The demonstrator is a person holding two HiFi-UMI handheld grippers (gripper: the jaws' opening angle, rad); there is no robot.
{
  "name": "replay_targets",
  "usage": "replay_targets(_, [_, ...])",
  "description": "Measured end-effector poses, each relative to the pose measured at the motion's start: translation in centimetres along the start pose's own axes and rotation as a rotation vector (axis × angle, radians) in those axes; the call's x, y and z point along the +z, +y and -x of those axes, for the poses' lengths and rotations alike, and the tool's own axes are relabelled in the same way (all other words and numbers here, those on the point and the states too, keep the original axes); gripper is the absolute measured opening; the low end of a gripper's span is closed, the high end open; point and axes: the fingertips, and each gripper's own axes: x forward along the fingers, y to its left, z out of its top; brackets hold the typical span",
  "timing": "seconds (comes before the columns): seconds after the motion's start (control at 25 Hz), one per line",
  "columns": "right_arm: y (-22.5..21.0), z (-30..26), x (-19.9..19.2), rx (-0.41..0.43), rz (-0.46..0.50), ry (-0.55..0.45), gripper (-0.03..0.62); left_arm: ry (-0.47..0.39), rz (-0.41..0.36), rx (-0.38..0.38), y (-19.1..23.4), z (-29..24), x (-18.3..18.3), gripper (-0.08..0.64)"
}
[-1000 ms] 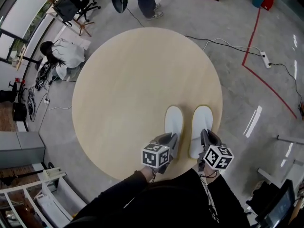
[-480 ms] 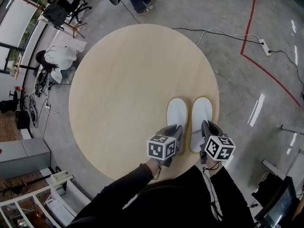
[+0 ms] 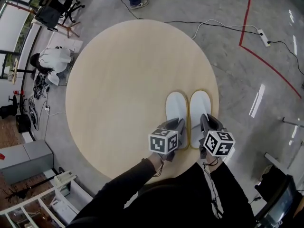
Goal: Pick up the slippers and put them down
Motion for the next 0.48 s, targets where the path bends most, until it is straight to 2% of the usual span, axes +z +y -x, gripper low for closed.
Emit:
replay_targets(0.12, [0.21, -0.38, -0.09, 0.000, -0.003, 0.004, 0.028, 0.005, -0.033, -0.008, -0.12, -0.20, 0.16, 0.032])
replay_targets(0.28, [0.22, -0.37, -0.34, -0.009, 0.010, 0.005, 0.033, 0.007, -0.036, -0.005, -0.13, -0.17, -0.20, 0.032])
replay_targets(0.32, [0.25, -0.38, -0.33, -0.010, 0.011, 0.005, 0.050, 0.006, -0.036, -0.002, -0.08, -0.14, -0.19, 0.034])
replay_targets(0.4, [0.44, -0.43, -0.23, -0.009, 0.012, 0.008, 0.128, 0.000, -0.030, 0.005, 0.14, -0.01, 0.00, 0.043])
replay_targets(0.48, [0.77, -0.46, -0.20, -0.010, 0.015, 0.010, 0.168, -0.004, -0.018, 0.012, 0.48, 0.20, 0.16, 0.129])
